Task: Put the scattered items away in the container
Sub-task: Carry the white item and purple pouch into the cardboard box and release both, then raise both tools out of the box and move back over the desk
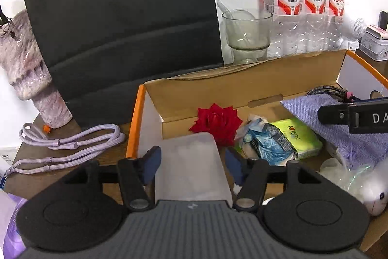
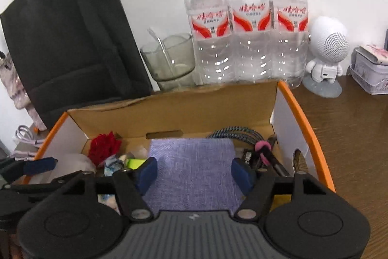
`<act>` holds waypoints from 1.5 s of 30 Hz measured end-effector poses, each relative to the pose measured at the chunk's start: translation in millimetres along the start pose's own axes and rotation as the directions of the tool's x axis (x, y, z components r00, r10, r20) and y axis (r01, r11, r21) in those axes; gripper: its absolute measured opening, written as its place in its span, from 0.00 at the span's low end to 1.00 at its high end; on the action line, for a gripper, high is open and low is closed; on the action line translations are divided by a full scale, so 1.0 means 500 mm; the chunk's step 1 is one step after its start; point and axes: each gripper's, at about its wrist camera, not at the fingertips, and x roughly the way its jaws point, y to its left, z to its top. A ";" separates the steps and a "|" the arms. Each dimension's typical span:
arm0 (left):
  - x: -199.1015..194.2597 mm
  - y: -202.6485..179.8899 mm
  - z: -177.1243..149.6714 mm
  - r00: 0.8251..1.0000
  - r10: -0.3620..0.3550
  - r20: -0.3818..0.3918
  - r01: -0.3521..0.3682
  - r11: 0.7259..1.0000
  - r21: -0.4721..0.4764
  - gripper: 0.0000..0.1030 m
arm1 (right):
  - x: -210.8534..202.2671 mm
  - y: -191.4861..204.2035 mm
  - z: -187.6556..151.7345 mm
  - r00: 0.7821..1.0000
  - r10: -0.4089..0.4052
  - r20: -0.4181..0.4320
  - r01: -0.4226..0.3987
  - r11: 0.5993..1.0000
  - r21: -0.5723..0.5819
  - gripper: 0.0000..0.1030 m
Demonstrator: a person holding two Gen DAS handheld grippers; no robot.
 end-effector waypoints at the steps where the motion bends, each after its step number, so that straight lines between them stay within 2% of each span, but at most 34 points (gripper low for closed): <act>1: -0.004 0.000 0.001 1.000 -0.008 -0.003 0.008 1.000 -0.006 0.60 | 0.002 -0.001 0.003 1.000 0.007 -0.015 -0.007 1.000 -0.001 0.67; 4: -0.036 0.007 0.010 0.998 -0.035 0.047 0.036 0.999 -0.024 0.66 | -0.008 0.000 0.010 1.000 -0.017 -0.026 0.017 0.999 -0.030 0.72; 8: -0.100 0.016 0.042 0.995 -0.021 0.097 0.028 0.998 -0.063 0.70 | -0.067 -0.027 0.037 1.000 0.017 -0.015 -0.017 1.000 0.005 0.77; 9: -0.116 0.019 0.049 0.995 -0.012 0.095 0.019 0.997 -0.075 0.72 | -0.080 -0.031 0.047 1.000 0.008 -0.023 -0.008 1.000 0.003 0.79; 11: -0.148 0.027 0.056 0.997 -0.012 0.081 0.020 0.995 -0.102 0.84 | -0.103 -0.033 0.062 0.997 -0.040 -0.070 0.038 0.999 -0.026 0.82; 13: -0.172 0.034 0.057 0.999 -0.021 0.044 0.026 0.992 -0.127 0.87 | -0.131 -0.028 0.066 0.992 -0.072 -0.105 0.066 0.996 -0.063 0.82; 15: -0.195 0.038 0.049 1.000 -0.023 0.013 0.024 0.989 -0.143 0.89 | -0.167 -0.023 0.060 0.990 -0.077 -0.120 0.067 0.994 -0.092 0.83; 17: -0.221 0.041 0.033 1.000 -0.012 0.011 0.013 0.986 -0.166 0.98 | -0.206 -0.016 0.050 0.991 -0.072 -0.113 0.060 0.993 -0.105 0.83; 19: -0.260 0.047 0.004 0.997 -0.005 0.075 0.020 0.980 -0.200 1.00 | -0.253 -0.004 0.034 0.998 -0.051 -0.048 0.045 0.992 -0.117 0.83; 20: -0.288 0.050 -0.016 0.989 0.006 0.145 0.026 0.976 -0.218 1.00 | -0.279 0.002 0.020 0.999 -0.030 0.018 0.032 0.992 -0.126 0.83; 21: -0.315 0.053 -0.042 0.972 0.025 0.232 0.031 0.972 -0.233 1.00 | -0.310 0.007 0.000 0.993 -0.001 0.119 0.017 0.991 -0.134 0.83; 22: -0.341 0.053 -0.072 0.943 0.053 0.327 0.032 0.968 -0.248 1.00 | -0.345 0.009 -0.033 0.964 0.033 0.263 0.005 0.990 -0.142 0.83; 23: -0.362 0.047 -0.096 0.915 0.076 0.396 0.030 0.967 -0.253 1.00 | -0.374 0.009 -0.069 0.920 0.064 0.387 -0.004 0.988 -0.153 0.84; 24: -0.375 0.039 -0.113 0.898 0.086 0.431 0.025 0.969 -0.245 1.00 | -0.391 0.010 -0.099 0.886 0.082 0.456 -0.007 0.987 -0.163 0.87; 25: -0.385 0.032 -0.126 0.890 0.092 0.446 0.019 0.971 -0.238 1.00 | -0.398 0.014 -0.122 0.875 0.082 0.477 -0.002 0.986 -0.167 0.88; 28: -0.407 0.028 -0.154 0.890 0.079 0.449 0.041 0.967 -0.252 1.00 | -0.399 0.027 -0.159 0.893 0.060 0.445 0.015 0.986 -0.164 0.88; 30: -0.426 0.029 -0.172 0.897 0.077 0.435 0.044 0.964 -0.261 1.00 | -0.409 0.033 -0.178 0.897 0.047 0.440 0.025 0.987 -0.158 0.88; 32: -0.455 0.024 -0.209 0.902 0.099 0.421 0.017 0.964 -0.265 1.00 | -0.435 0.036 -0.207 0.895 0.037 0.444 0.031 0.989 -0.145 0.88; 34: -0.489 0.020 -0.268 0.906 0.123 0.404 -0.007 0.961 -0.277 1.00 | -0.472 0.030 -0.257 0.900 0.042 0.435 0.014 0.992 -0.126 0.88; 36: -0.522 0.022 -0.340 0.919 0.098 0.381 0.014 0.959 -0.282 1.00 | -0.504 0.014 -0.318 0.917 0.071 0.393 -0.035 0.994 -0.099 0.92; 38: -0.560 0.016 -0.416 0.925 0.089 0.369 0.024 0.956 -0.292 1.00 | -0.536 -0.006 -0.391 0.932 0.096 0.349 -0.070 0.994 -0.086 0.93; 42: -0.622 -0.033 -0.568 0.905 0.105 0.413 -0.003 0.971 -0.241 1.00 | -0.589 -0.037 -0.534 0.937 0.091 0.338 -0.055 0.992 -0.113 0.95; 44: -0.633 -0.049 -0.614 0.922 0.110 0.372 -0.010 0.965 -0.261 1.00 | -0.601 -0.045 -0.583 0.946 0.060 0.318 -0.018 0.991 -0.136 0.95; 45: -0.640 -0.052 -0.629 0.931 0.084 0.355 0.017 0.962 -0.274 1.00 | -0.607 -0.047 -0.601 0.946 0.041 0.323 0.004 0.990 -0.138 0.95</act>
